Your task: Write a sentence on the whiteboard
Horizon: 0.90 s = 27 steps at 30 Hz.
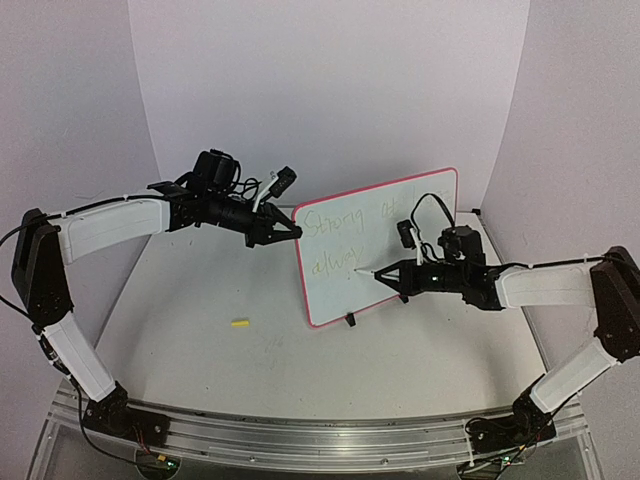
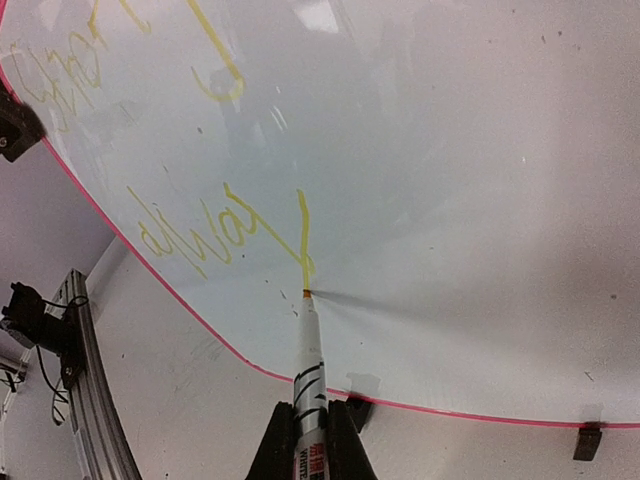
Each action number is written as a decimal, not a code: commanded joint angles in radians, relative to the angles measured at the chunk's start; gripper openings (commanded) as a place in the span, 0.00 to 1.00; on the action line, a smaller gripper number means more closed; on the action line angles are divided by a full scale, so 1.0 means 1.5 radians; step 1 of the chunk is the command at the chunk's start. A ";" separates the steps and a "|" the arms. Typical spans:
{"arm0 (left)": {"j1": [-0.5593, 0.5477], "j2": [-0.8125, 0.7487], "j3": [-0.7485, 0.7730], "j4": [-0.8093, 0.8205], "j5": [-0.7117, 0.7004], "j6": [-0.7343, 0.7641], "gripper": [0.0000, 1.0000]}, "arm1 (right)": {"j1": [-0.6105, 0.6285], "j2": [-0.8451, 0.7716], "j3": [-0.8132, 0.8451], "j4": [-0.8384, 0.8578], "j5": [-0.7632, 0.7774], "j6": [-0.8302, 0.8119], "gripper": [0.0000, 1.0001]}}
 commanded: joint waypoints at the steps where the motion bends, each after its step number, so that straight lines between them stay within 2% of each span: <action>1: -0.017 -0.004 0.001 -0.044 0.031 0.038 0.00 | 0.004 0.025 0.008 0.028 0.006 0.005 0.00; 6: -0.017 -0.005 0.001 -0.044 0.030 0.038 0.00 | 0.008 0.011 0.011 0.029 -0.014 0.003 0.00; 15: -0.017 -0.006 0.001 -0.044 0.030 0.038 0.00 | 0.004 -0.099 -0.009 0.032 0.005 0.017 0.00; 27: -0.017 -0.008 0.002 -0.045 0.029 0.039 0.00 | -0.025 -0.104 -0.011 0.033 0.058 0.026 0.00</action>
